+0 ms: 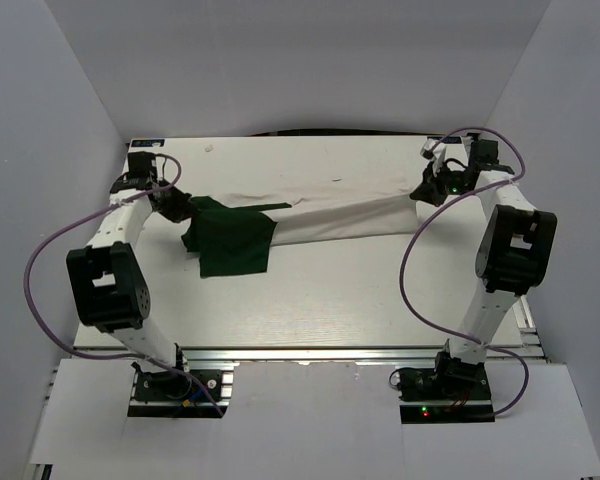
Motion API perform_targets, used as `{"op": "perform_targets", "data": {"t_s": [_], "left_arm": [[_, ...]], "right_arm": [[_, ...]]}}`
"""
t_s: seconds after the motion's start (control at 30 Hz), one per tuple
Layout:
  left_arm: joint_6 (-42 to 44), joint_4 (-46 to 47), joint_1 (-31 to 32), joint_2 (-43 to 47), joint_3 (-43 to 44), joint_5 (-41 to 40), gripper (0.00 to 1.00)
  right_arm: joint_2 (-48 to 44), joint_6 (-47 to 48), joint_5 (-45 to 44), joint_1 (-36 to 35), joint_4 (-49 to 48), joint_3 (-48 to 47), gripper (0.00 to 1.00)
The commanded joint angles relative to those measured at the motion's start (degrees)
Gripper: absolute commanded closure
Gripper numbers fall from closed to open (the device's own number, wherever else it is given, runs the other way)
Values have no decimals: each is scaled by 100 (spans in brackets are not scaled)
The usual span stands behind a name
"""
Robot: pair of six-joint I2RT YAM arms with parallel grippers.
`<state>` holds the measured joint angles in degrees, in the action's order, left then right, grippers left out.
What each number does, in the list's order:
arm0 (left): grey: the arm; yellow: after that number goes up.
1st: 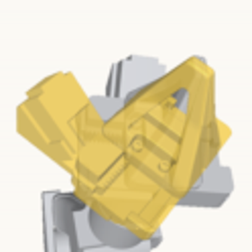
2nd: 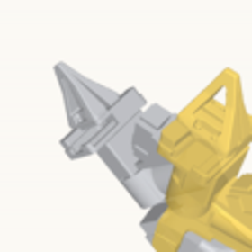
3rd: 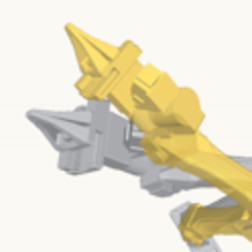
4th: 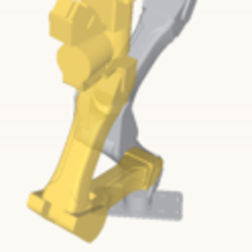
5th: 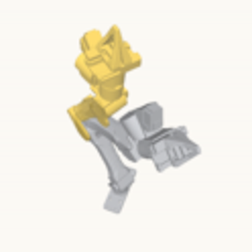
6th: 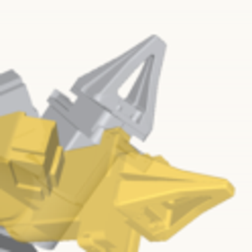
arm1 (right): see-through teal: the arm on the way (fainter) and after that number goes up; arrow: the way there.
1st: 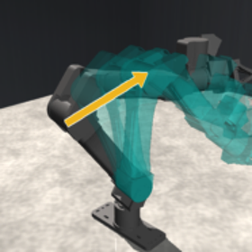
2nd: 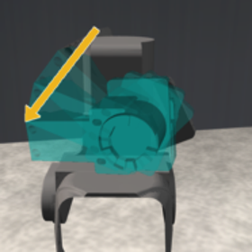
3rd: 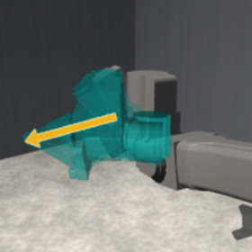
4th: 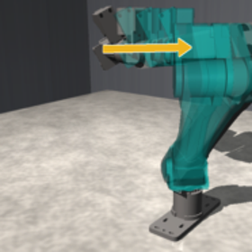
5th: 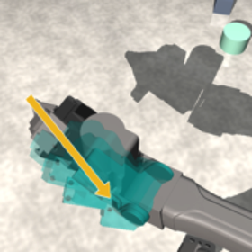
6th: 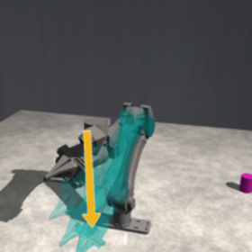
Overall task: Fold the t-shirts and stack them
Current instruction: Fold the tshirt
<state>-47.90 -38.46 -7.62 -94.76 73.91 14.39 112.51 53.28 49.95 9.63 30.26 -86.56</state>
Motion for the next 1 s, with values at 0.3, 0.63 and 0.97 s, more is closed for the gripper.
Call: {"op": "perform_targets", "data": {"t_s": [0.3, 0.63, 0.97], "left_arm": [[-61, 225, -152, -1202, 1468, -50, 100], [0, 233, -205, -1774, 1504, -226, 100], [35, 251, -231, -2248, 1767, -227, 100]], "right_arm": [[439, -1021, -697, -119, -1004, -396, 100], [728, -1381, -1005, -365, -1470, -624, 100], [1115, -1399, -1576, -383, -1225, -985, 100]]}}
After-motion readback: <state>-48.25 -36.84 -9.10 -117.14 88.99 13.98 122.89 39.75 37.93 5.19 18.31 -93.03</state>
